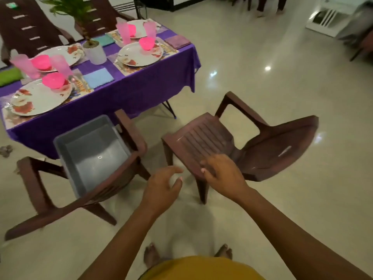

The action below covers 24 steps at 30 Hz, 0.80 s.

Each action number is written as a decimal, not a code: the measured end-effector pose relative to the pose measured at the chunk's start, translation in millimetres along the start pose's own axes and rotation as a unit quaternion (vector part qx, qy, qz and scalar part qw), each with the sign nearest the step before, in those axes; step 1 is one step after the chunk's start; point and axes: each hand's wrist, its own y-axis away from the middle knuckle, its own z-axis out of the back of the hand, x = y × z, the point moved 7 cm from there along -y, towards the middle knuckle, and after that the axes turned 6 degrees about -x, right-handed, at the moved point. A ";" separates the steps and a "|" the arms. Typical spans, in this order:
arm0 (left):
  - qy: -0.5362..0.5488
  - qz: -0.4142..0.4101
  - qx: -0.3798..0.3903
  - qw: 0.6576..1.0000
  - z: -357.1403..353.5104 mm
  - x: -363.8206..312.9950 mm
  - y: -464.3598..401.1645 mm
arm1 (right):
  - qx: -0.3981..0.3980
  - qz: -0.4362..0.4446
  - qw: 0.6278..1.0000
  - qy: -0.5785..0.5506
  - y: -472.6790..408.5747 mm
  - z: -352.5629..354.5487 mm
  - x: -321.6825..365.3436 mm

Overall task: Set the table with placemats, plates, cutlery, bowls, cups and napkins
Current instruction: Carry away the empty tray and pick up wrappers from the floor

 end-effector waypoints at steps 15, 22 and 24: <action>0.057 0.026 0.258 0.964 -219.9 -155.2 -21.9 | 0.001 -0.036 0.992 0.121 39.5 103.8 -209.3; 0.080 0.139 0.354 0.922 -279.2 -147.9 -56.5 | 0.147 -0.019 0.961 0.234 -9.2 95.8 -262.5; 0.095 0.218 0.378 0.895 -293.4 -130.6 -67.2 | 0.211 -0.035 0.941 0.262 -24.3 93.7 -279.0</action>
